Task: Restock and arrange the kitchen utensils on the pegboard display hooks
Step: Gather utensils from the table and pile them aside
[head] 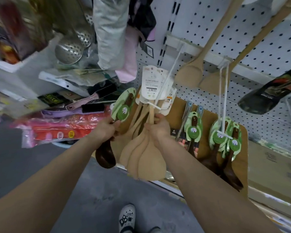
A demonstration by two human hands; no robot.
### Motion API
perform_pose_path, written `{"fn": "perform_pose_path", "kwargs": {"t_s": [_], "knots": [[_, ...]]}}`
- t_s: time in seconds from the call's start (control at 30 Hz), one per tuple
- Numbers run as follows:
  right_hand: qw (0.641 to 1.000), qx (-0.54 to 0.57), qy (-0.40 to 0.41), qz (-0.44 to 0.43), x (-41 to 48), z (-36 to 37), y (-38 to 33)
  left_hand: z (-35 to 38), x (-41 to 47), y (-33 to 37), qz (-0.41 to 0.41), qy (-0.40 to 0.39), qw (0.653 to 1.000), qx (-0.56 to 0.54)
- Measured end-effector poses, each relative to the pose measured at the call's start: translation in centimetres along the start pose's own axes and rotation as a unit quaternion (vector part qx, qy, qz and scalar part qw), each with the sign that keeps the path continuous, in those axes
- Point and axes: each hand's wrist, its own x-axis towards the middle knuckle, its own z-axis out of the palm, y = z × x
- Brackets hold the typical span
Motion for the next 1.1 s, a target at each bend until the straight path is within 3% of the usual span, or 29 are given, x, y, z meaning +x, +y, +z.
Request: {"fn": "perform_pose_path", "kwargs": {"t_s": [0.13,0.23,0.47,0.7,0.87,1.0,1.1], "knots": [[0.998,-0.032,0.056,0.012,1.2,0.6,-1.0,-1.1,0.4,0.7,0.005,0.003,0.999,0.048],[0.994,-0.098,0.041,0.028,1.6,0.6,-1.0,-1.0,0.8,0.8,-0.007,-0.003,0.999,0.032],[0.994,-0.105,0.024,0.020,0.8,-0.6,-1.2,0.8,0.8,1.3,-0.051,-0.029,0.988,-0.144],[0.990,-0.121,0.039,-0.054,-1.1,-3.3,-1.5,4.9,-0.2,5.2,-0.103,-0.070,0.938,-0.323],[0.984,-0.089,-0.153,-0.006,-3.2,-7.1,-0.5,10.4,-1.1,7.3,-0.060,-0.062,0.931,-0.355],[0.989,-0.023,-0.146,0.000,-4.0,-12.7,2.2,16.2,-2.6,7.7,-0.038,-0.076,0.945,-0.317],[0.995,0.019,-0.094,0.025,-4.4,-17.9,4.7,20.9,-3.7,6.7,0.025,-0.116,0.980,-0.161]]}}
